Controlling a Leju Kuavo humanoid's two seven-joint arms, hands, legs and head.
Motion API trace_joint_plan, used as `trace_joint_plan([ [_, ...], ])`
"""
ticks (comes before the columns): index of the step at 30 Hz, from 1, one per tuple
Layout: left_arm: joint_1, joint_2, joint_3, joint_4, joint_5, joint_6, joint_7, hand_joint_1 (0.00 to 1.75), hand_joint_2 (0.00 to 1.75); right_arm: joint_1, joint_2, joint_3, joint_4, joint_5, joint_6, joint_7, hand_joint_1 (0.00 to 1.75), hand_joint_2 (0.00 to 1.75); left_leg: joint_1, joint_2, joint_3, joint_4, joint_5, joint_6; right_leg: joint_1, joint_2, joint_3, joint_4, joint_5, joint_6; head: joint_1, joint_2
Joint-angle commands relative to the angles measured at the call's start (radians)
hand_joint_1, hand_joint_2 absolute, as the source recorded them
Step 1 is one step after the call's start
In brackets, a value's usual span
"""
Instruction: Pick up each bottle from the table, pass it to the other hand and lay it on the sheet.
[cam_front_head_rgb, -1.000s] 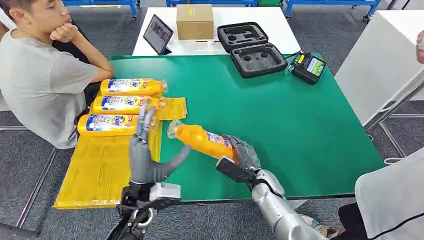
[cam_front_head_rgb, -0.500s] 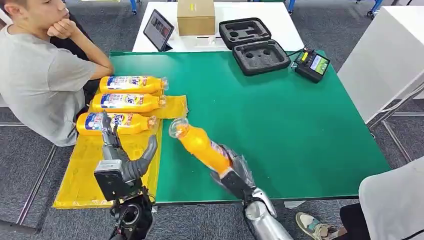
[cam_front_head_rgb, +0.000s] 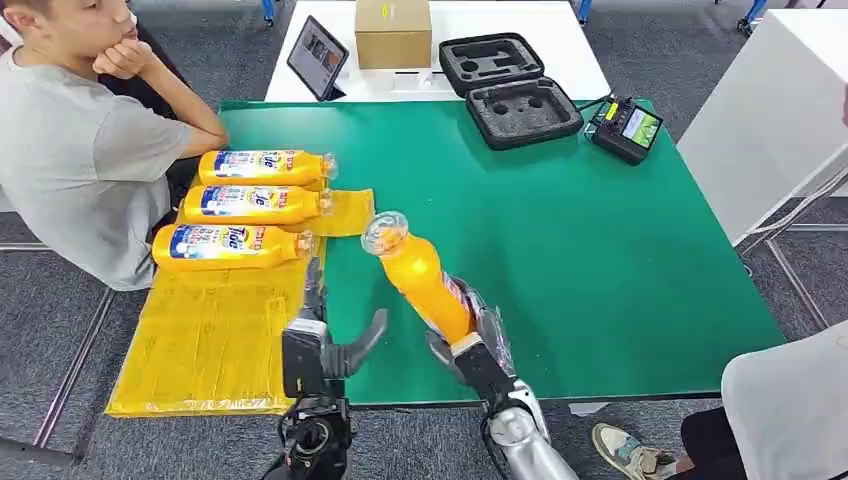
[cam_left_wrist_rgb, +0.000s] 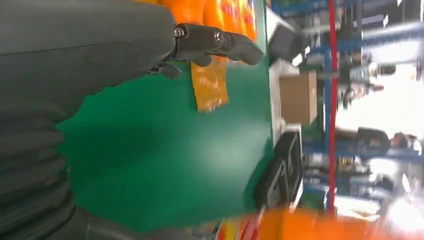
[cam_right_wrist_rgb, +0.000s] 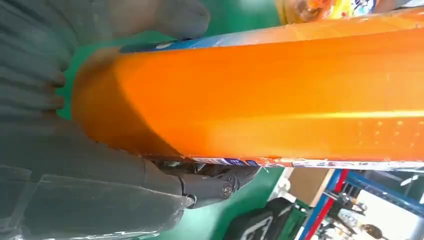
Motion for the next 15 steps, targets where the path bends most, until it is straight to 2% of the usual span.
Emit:
trace_joint_plan([
  [1,-0.034,0.038,-0.084,0.057,-0.019,-0.012,0.002,0.0,1.75,-0.091,-0.012,0.023,0.113,-0.022,-0.003,0.001,1.75,1.75,0.0,-0.001,0.004,-0.001,-0.001,-0.001,0.0,0.001,0.004,-0.001,-0.001,-0.001,0.0,0.0],
  [7,-0.027,0.041,-0.1,0.01,-0.014,-0.039,0.002,0.0,1.75,-0.144,-0.003,0.036,0.233,0.002,-0.018,0.001,1.75,1.75,0.0,0.001,0.002,-0.001,-0.001,-0.001,0.0,0.002,0.002,0.0,0.0,-0.001,0.0,0.0],
  [11,-0.056,0.033,-0.116,0.077,0.069,-0.116,0.002,0.0,1.75,-0.172,0.01,0.058,0.301,0.026,-0.047,0.0,1.75,1.75,0.0,0.001,0.002,-0.001,-0.001,-0.001,0.0,0.001,0.002,-0.001,0.0,-0.001,0.0,0.0],
  [15,-0.084,0.029,-0.133,0.124,0.092,-0.113,0.002,0.0,1.75,-0.185,0.024,0.093,0.329,0.06,-0.066,0.0,1.75,1.75,0.001,0.0,0.005,-0.001,-0.001,-0.002,0.001,0.001,0.004,-0.001,-0.001,-0.002,0.0,0.0],
])
